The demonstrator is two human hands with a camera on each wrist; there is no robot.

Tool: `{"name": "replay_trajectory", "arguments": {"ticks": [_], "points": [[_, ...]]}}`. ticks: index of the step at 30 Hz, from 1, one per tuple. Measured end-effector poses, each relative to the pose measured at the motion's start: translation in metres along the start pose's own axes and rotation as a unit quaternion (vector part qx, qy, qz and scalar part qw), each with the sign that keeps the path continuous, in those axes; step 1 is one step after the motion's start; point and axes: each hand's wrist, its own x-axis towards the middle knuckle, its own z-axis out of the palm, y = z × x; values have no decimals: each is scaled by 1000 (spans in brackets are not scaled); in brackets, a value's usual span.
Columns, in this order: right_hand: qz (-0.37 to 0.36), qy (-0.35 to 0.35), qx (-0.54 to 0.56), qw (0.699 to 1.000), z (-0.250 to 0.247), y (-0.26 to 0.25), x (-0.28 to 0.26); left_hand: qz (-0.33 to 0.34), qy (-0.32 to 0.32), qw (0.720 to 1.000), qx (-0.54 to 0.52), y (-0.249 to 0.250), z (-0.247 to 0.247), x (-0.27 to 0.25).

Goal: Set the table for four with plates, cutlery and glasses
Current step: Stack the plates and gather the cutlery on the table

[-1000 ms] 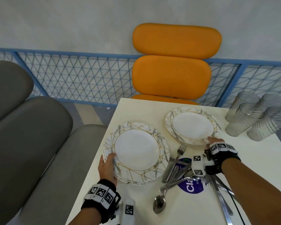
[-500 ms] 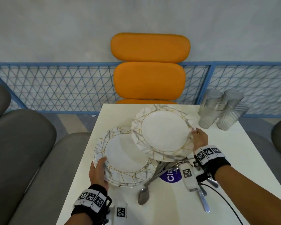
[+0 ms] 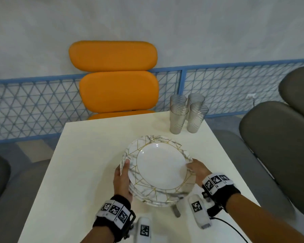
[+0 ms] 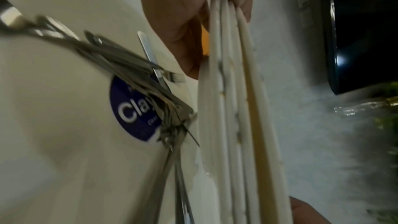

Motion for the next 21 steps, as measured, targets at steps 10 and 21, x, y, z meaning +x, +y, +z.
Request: {"name": "replay_trajectory", "arguments": {"ticks": [10, 21], "points": [[32, 137, -30, 990, -122, 30, 27, -59, -120, 958, 255, -62, 101, 52], [15, 209, -44, 977, -146, 49, 61, -2, -169, 873, 457, -91, 141, 111]]}}
